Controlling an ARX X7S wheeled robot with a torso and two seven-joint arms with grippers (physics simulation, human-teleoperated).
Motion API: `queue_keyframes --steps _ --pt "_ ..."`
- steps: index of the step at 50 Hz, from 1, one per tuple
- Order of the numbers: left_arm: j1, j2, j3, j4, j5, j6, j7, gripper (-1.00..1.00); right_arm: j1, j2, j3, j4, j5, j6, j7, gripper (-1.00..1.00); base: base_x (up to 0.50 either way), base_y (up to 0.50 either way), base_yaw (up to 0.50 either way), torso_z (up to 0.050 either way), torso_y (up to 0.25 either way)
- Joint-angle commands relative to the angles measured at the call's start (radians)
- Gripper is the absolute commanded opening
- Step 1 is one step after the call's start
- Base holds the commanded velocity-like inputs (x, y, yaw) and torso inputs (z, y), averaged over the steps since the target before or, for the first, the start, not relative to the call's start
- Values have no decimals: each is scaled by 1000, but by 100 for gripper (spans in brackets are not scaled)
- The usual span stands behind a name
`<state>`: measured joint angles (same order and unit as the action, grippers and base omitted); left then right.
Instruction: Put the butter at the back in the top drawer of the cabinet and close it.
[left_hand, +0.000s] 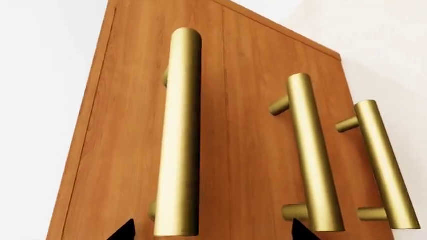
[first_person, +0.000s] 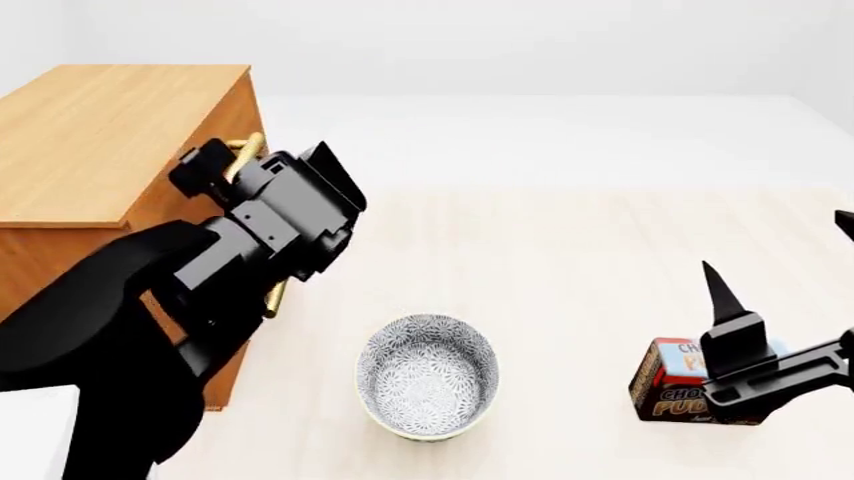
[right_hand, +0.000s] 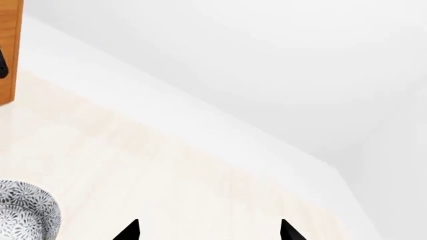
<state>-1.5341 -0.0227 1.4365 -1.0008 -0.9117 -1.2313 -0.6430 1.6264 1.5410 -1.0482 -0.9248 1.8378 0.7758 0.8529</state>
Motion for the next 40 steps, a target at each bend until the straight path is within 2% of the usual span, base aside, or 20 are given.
queue_keyframes --steps 1,5,9,16,21,26,27,28,30,32,40 --pt "26 -139 -104 328 -125 -130 -261 100 -2 3 7 -2 5 3 3 100 0 0 0 0 0" --pt "62 -221 -216 538 -228 -228 -461 100 -1 -1 11 -5 12 6 10 100 0 0 0 0 0" --pt "102 -269 -306 681 -328 -308 -639 100 1 -1 15 -8 18 8 14 100 0 0 0 0 0" --pt "127 -353 -351 861 -599 -329 -926 100 -3 -1 18 -10 18 7 16 100 0 0 0 0 0" --pt "152 -411 -418 1009 -584 -338 -928 100 -8 -1 17 -10 14 5 16 100 0 0 0 0 0" --pt "167 -495 -521 1161 -646 -333 -928 100 -13 0 16 -10 10 0 14 100 0 0 0 0 0" --pt "126 -543 -452 1191 -698 -250 -928 100 -16 0 15 -10 7 -3 13 100 0 0 0 0 0" --pt "12 -620 -302 1255 -792 -100 -928 100 -19 -2 12 -10 3 -7 12 100 0 0 0 0 0" --pt "-151 -696 -11 1363 -899 200 -927 100 -26 -4 8 -9 -4 -13 11 100 0 0 0 0 0" --pt "-168 -745 -5 1438 -894 279 -922 100 -35 -7 1 -8 -13 -20 10 100 0 0 0 0 0" --pt "-132 -922 -95 1635 -813 412 -830 100 -55 1 -10 -26 -31 -42 9 100 0 0 0 0 0"
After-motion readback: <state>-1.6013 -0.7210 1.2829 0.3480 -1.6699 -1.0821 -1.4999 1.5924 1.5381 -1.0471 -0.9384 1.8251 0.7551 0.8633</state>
